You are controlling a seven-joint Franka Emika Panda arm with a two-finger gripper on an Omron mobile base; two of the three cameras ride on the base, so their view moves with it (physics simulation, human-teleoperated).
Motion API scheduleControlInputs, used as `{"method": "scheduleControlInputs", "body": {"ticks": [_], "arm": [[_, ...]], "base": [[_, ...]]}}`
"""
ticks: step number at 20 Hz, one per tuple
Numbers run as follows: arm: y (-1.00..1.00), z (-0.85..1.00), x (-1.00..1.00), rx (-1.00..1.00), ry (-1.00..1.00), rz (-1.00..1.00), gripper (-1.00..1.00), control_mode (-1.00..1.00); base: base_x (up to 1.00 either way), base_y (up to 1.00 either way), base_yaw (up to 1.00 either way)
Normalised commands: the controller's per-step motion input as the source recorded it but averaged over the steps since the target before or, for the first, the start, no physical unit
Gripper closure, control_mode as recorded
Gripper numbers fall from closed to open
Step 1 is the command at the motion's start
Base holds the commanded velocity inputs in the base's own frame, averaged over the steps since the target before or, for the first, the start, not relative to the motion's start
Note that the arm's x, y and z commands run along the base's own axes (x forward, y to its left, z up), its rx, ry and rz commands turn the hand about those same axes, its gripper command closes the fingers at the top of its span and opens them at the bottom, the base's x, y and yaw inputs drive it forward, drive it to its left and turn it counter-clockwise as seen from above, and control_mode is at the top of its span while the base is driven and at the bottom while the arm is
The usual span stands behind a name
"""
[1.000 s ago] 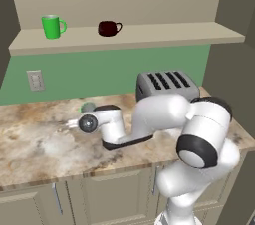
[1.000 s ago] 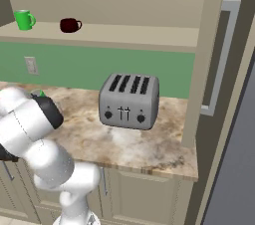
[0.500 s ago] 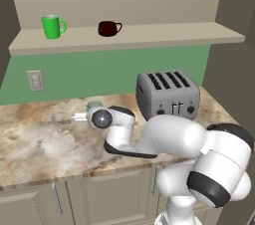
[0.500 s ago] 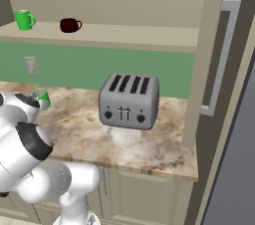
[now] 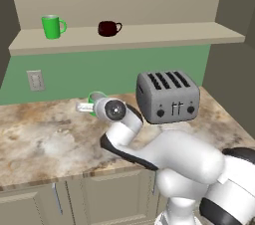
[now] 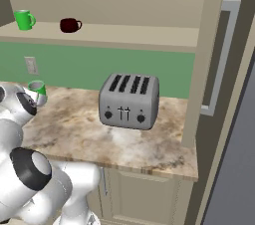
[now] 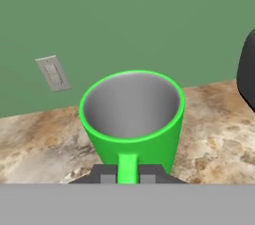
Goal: Pick the mug on the counter and place it in the cabinet with the handle facing the right, like the mugs already inside.
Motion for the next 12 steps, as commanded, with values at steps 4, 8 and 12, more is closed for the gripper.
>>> {"method": "scheduleControlInputs", "body": {"ticks": [4, 8, 12], "arm": [[-0.02, 0.41, -0.26, 0.09, 0.00, 0.07, 1.00, -1.00], [-0.02, 0.37, -0.24, 0.09, 0.03, 0.14, 1.00, -1.00], [-0.05, 0.43, -0.32, 0.08, 0.01, 0.22, 1.00, -1.00]], "base": [[0.00, 0.00, 0.00], [0.00, 0.00, 0.00], [0.00, 0.00, 0.00]]}}
